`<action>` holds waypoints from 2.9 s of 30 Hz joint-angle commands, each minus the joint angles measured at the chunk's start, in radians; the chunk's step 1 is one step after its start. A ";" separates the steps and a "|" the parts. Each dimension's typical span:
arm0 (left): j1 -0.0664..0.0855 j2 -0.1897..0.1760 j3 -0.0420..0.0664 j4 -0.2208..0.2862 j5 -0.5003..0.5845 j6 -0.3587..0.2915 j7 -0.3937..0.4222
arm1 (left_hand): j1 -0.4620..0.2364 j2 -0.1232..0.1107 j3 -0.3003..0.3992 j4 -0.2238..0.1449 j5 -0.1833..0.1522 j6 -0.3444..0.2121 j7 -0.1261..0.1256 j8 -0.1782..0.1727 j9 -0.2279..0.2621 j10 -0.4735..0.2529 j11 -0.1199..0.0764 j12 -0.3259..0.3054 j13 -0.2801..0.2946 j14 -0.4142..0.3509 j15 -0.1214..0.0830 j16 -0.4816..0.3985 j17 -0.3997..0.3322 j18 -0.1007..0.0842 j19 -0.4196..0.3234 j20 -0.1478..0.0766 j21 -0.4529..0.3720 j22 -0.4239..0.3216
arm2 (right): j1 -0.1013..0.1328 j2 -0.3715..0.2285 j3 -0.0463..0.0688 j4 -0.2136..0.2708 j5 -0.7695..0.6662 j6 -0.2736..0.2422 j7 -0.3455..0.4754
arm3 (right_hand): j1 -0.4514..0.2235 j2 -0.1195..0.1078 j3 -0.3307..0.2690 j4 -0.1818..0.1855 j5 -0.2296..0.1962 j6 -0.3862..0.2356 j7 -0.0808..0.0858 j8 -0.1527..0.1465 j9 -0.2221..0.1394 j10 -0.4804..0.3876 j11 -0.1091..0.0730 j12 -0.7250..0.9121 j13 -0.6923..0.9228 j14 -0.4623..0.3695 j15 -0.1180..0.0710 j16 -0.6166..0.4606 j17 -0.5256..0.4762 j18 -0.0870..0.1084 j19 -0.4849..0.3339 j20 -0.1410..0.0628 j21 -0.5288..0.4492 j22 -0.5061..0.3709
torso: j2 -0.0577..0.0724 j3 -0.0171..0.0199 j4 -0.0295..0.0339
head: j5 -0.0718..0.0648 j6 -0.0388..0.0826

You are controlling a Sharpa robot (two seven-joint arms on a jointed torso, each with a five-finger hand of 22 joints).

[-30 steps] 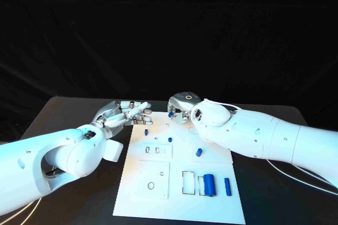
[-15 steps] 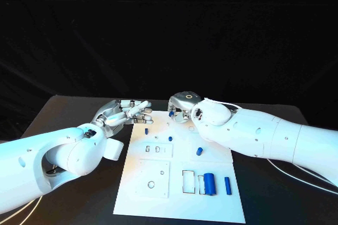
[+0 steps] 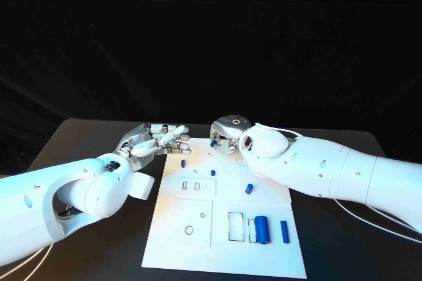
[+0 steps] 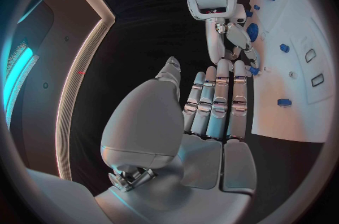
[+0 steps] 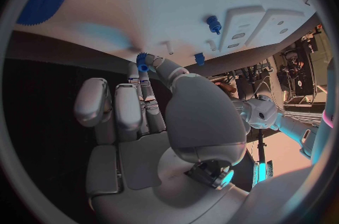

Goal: Assemble the parts on the task board

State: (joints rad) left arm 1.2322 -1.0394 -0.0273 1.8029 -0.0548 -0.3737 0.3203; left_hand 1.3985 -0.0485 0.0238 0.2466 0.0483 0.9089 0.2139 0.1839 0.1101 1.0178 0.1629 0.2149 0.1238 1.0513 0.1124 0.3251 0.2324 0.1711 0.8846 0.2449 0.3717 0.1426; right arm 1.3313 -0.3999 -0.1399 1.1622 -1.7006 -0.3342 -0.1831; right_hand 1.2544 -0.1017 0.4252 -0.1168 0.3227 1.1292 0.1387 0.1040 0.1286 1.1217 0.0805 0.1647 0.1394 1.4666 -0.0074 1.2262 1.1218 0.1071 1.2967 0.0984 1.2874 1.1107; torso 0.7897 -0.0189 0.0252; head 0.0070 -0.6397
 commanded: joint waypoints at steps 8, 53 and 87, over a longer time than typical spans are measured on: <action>0.002 0.003 0.001 0.000 0.003 0.012 0.003 | 0.001 0.012 -0.005 -0.003 0.001 0.001 0.007 -0.004 -0.002 -0.007 0.001 -0.006 -0.001 -0.005 0.003 -0.003 0.001 0.012 -0.005 0.004 -0.006 -0.001 | -0.002 0.003 -0.001 -0.002 -0.008 0.003 -0.001 | -0.001 -0.048 -0.009 0.019 -0.041 -0.170 0.017 -0.044 -0.030 -0.104 0.025 -0.039 -0.025 0.002 0.026 -0.039 -0.056 0.004 -0.057 0.023 -0.055 -0.064 | 0.000 -0.0010 -0.0004 | -0.002 -0.001; 0.002 -0.002 0.001 -0.037 -0.003 0.021 -0.004 | 0.012 0.017 -0.005 -0.008 0.001 0.001 0.007 -0.006 -0.001 -0.007 0.001 -0.007 -0.001 -0.005 0.003 -0.005 0.003 0.012 -0.004 0.004 -0.007 -0.002 | 0.025 -0.350 0.022 0.207 0.380 0.120 -0.058 | 0.060 -0.025 -0.359 0.207 0.075 -0.230 0.015 0.100 0.064 0.369 -0.011 1.326 1.315 0.104 0.005 0.345 0.449 -0.073 0.186 0.006 0.190 0.325 | -0.012 0.0029 -0.0208 | -0.023 0.003; 0.002 -0.001 0.001 -0.038 -0.003 0.024 -0.006 | 0.013 0.018 -0.004 -0.008 0.001 0.001 0.007 -0.006 -0.001 -0.007 0.001 -0.007 0.000 -0.004 0.003 -0.005 0.004 0.012 -0.004 0.004 -0.007 -0.003 | 0.008 -0.279 0.012 0.151 0.321 0.167 -0.104 | 0.074 -0.014 -0.362 0.205 0.073 -0.247 0.020 0.112 0.070 0.381 -0.005 1.342 1.337 0.104 0.011 0.345 0.449 -0.076 0.194 0.011 0.200 0.340 | -0.010 0.0053 -0.0219 | -0.014 -0.007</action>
State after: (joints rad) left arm 1.2325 -1.0423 -0.0276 1.7626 -0.0559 -0.3684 0.3111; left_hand 1.4075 -0.0394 0.0210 0.2438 0.0483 0.9089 0.2139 0.1839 0.1095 1.0178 0.1629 0.2149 0.1239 1.0513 0.1125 0.3251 0.2348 0.1710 0.8847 0.2448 0.3717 0.1412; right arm 1.3420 -0.6815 -0.1253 1.3148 -1.3695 -0.1987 -0.2816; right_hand 1.3205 -0.1175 0.0676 0.0885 0.3931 0.8897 0.1604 0.2091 0.1989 1.4659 0.0707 1.5022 1.3080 1.4629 -0.0036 1.5671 1.3077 0.0453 1.4650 0.1017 1.4843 1.3076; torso 0.7787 -0.0136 0.0037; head -0.0085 -0.6475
